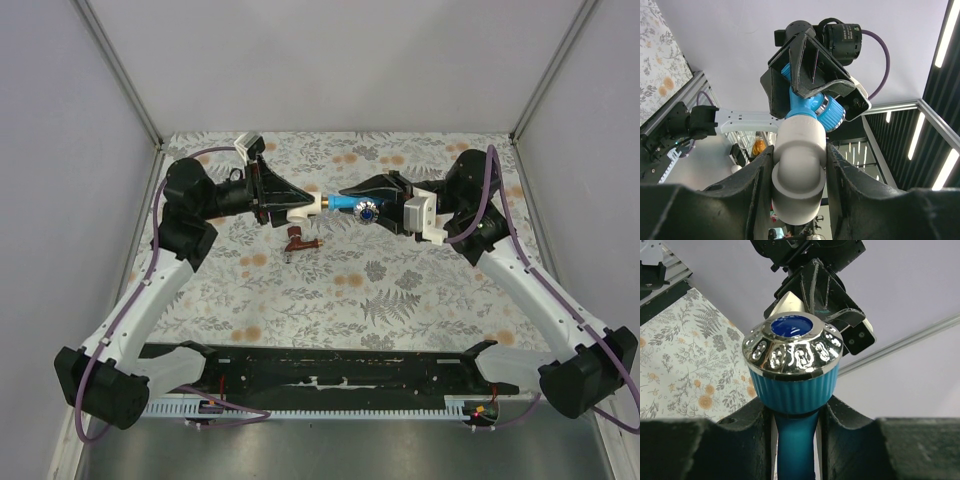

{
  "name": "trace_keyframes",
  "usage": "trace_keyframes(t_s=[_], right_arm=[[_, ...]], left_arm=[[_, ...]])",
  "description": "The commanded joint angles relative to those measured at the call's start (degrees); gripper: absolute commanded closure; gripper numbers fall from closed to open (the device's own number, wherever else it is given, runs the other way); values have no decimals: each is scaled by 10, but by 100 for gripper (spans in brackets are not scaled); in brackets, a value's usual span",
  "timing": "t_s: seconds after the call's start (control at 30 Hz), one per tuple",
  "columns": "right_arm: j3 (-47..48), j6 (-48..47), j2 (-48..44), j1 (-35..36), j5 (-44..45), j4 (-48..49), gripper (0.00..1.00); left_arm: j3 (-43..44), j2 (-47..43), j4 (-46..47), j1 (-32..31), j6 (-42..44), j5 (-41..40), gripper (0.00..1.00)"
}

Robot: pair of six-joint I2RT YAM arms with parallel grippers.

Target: Install the water faucets

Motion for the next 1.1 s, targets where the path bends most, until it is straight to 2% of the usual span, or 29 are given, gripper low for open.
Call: trace_keyframes(t_s=[0.0, 0.33, 0.6, 1.07], right_arm=[[37, -56, 7, 5, -2, -86, 100], [38, -48, 1, 9, 6, -92, 100], [25, -7, 3, 21, 24, -53, 100], [19, 86, 19, 21, 18, 16, 100]], left_arm=[[56, 1, -50, -14, 68, 11, 98], [49, -9, -59, -13, 80, -32, 98], [43, -17, -57, -15, 87, -63, 98], [1, -31, 61, -15, 25, -75, 98]])
